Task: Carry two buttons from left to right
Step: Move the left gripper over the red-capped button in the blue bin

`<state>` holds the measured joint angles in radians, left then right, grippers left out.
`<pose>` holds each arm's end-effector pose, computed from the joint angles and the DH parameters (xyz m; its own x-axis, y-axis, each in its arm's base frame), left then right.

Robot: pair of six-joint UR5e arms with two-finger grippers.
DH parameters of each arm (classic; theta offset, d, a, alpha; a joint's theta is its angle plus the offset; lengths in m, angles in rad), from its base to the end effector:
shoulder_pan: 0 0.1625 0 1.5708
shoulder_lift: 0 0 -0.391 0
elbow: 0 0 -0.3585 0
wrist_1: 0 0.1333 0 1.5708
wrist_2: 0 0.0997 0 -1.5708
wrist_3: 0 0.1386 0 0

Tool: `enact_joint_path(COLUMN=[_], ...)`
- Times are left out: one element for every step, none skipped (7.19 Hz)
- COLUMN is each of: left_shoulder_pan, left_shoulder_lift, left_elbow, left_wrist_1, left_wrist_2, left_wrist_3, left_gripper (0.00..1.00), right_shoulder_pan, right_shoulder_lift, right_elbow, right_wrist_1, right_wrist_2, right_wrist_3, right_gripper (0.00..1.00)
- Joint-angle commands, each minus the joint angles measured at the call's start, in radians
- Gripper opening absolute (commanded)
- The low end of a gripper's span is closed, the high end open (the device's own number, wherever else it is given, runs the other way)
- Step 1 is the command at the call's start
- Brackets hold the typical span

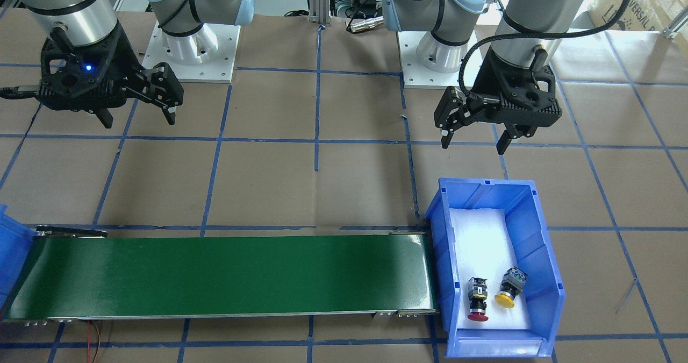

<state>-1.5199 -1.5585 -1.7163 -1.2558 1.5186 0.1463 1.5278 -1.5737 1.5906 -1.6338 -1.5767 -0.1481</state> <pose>-0.1163 -0.4801 0.3878 -0.9945 0.1022 0.0244 0.0960 0.9778 -0.1863 0.1124 -0.4686 0.4136 -0.9944 -0.1045 0.0126 -0.1049 0.9935 -0.0447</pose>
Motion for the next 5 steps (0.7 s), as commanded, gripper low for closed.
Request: enact_joint_path(left_shoulder_pan=[0.013, 0.056, 0.088, 0.098, 0.102], left_shoulder_lift=[-0.082, -0.144, -0.208, -0.274, -0.326], left_elbow=[0.030, 0.078, 0.134, 0.189, 0.237], left_wrist_1=[0.021, 0.035, 0.033, 0.035, 0.038], left_wrist_2=[-0.006, -0.014, -0.017, -0.023, -0.062], left_wrist_3=[0.015, 0.018, 0.025, 0.045, 0.073], left_gripper=[1.00, 1.00, 1.00, 1.00, 1.00], right_shoulder_pan=[0.000, 0.000, 0.000, 0.002, 0.002], right_shoulder_lift=[-0.002, -0.002, -0.002, -0.002, -0.002], right_elbow=[0.000, 0.000, 0.000, 0.000, 0.000], right_wrist_1=[0.000, 0.000, 0.000, 0.000, 0.000], right_wrist_2=[0.001, 0.001, 0.000, 0.001, 0.001], right_wrist_3=[-0.001, -0.001, -0.001, -0.001, -0.001], right_gripper=[1.00, 1.00, 1.00, 1.00, 1.00])
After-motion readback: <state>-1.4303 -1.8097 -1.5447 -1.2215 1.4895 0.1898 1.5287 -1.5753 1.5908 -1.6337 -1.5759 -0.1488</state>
